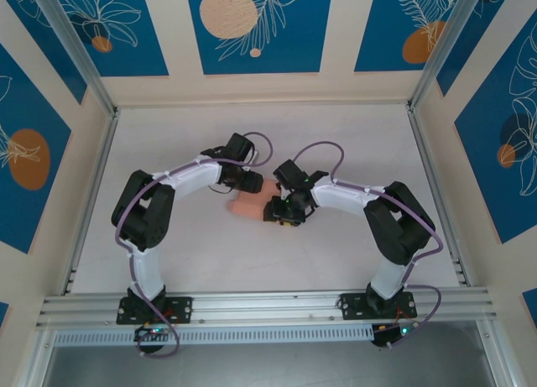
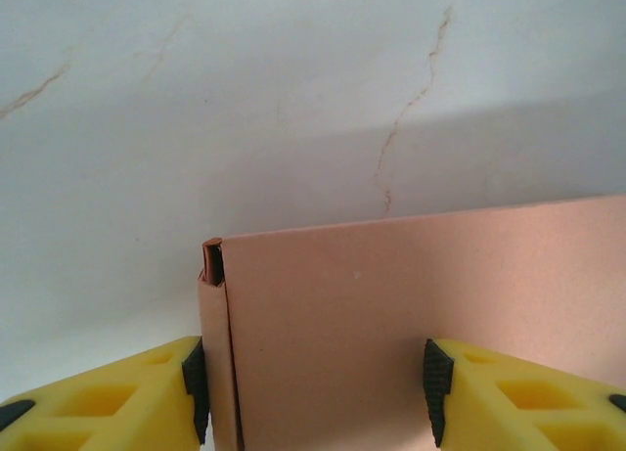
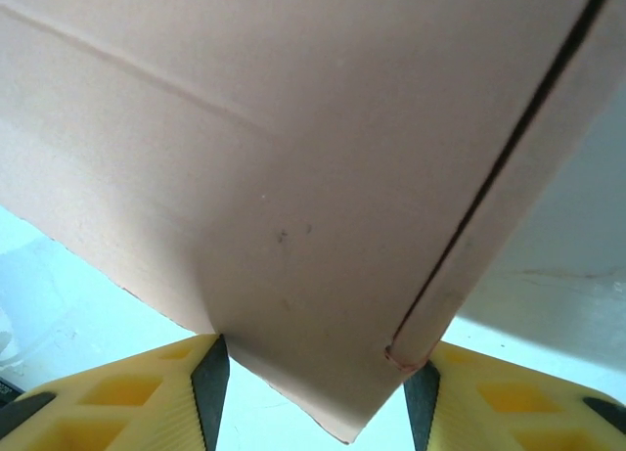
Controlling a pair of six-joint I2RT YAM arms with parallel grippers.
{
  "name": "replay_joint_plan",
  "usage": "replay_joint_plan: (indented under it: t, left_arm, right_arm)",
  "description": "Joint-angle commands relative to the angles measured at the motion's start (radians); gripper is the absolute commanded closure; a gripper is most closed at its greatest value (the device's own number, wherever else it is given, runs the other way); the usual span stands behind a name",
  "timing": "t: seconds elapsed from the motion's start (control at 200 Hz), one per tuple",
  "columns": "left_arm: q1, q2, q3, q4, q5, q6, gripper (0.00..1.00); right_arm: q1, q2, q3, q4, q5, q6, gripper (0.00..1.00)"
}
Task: Fold the paper box
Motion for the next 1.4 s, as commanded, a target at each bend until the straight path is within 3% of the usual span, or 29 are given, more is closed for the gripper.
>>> replay_joint_plan:
  t: [0.0, 0.115, 0.375, 0.53, 0.755, 0.975, 1.23, 1.395]
  left_arm:
    - [0.004, 0.047, -0.025, -0.038, 0.015, -0.021, 0.42]
    - [0.002, 0.044, -0.035, -0.032, 0.024, -0.023, 0.42]
    - [0.002, 0.044, -0.046, -0.026, 0.015, -0.028, 0.42]
    - [0.004, 0.043, -0.035, -0.033, 0.001, -0.024, 0.42]
    - [0.006, 0.037, -0.027, -0.047, -0.001, -0.016, 0.42]
    - [0.008, 0.030, -0.024, -0.057, 0.004, -0.010, 0.42]
    - [0.008, 0.048, -0.004, -0.071, 0.009, -0.008, 0.42]
    - [0.008, 0.047, -0.004, -0.070, 0.008, -0.016, 0.42]
  right_arm:
    - [0.013, 0.020, 0.033, 0.032, -0.003, 0.009, 0.54]
    - [0.021, 0.014, 0.033, 0.023, 0.034, 0.022, 0.56]
    - [0.069, 0.067, 0.082, -0.162, 0.299, 0.037, 0.58]
    - [0.101, 0.088, 0.095, -0.209, 0.367, 0.043, 0.62]
    - [0.120, -0.037, 0.067, -0.179, 0.294, -0.009, 0.50]
    - [0.056, -0.177, -0.010, -0.077, 0.243, -0.082, 0.44]
    - [-0.001, -0.139, -0.011, 0.032, 0.150, -0.144, 0.19]
    - [0.015, -0.102, -0.018, 0.060, 0.106, -0.102, 0.11]
